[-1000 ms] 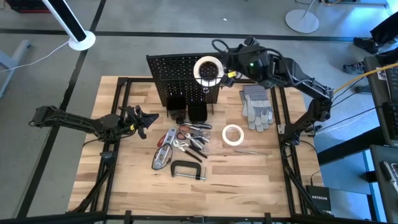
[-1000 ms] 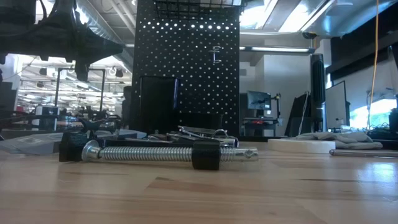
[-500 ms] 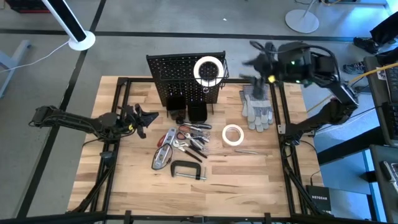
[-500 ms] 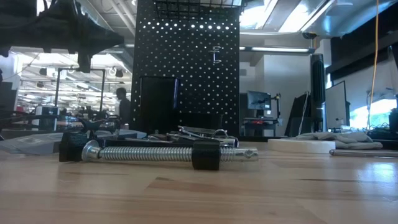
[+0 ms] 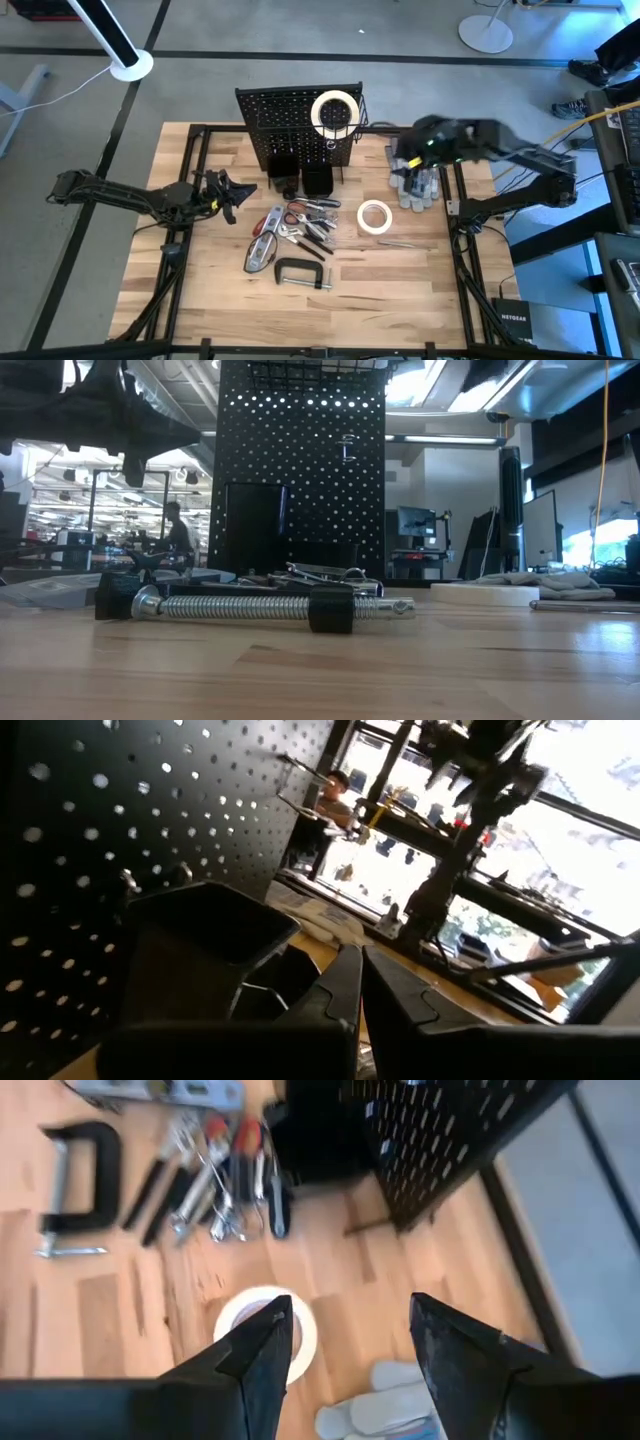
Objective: Hang tools onto peg board
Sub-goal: Put the white tape into the wire basket on the pegboard
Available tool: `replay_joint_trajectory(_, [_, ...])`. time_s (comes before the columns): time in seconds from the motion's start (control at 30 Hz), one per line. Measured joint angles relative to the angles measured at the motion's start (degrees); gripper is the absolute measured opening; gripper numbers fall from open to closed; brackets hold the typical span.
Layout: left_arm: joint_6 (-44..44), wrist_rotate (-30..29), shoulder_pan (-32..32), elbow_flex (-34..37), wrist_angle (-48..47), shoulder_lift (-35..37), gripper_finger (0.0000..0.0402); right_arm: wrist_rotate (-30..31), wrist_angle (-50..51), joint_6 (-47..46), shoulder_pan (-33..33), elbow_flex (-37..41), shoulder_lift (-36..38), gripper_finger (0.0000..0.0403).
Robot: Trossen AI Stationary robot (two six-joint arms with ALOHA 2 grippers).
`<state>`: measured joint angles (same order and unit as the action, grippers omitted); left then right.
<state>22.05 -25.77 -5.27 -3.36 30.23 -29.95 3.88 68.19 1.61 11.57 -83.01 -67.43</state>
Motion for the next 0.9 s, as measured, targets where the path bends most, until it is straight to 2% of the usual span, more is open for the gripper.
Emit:
replay_joint_trajectory(0.23, [-1.0,0.5,0.0,0.0,-0.2,0.0,0.0001,0.1,-9.9,-7.6,0.0,20.3,1.0,0.0202])
replay_joint_trajectory(0.43, [0.0,0.5,0.0,-0.1,-2.8,0.0,0.0001,0.2,-21.8,-14.7,0.0,34.2,0.9,0.0202])
replay_joint_trajectory(0.63, [0.1,0.5,0.0,-0.1,-4.2,0.0,0.0001,-1.2,-31.9,-21.6,0.1,43.2,0.9,0.0202])
replay_joint_trajectory(0.9, [-0.3,0.5,0.0,-0.1,-4.7,0.0,0.0001,-1.9,-39.9,-27.7,0.1,50.7,0.6,0.0202])
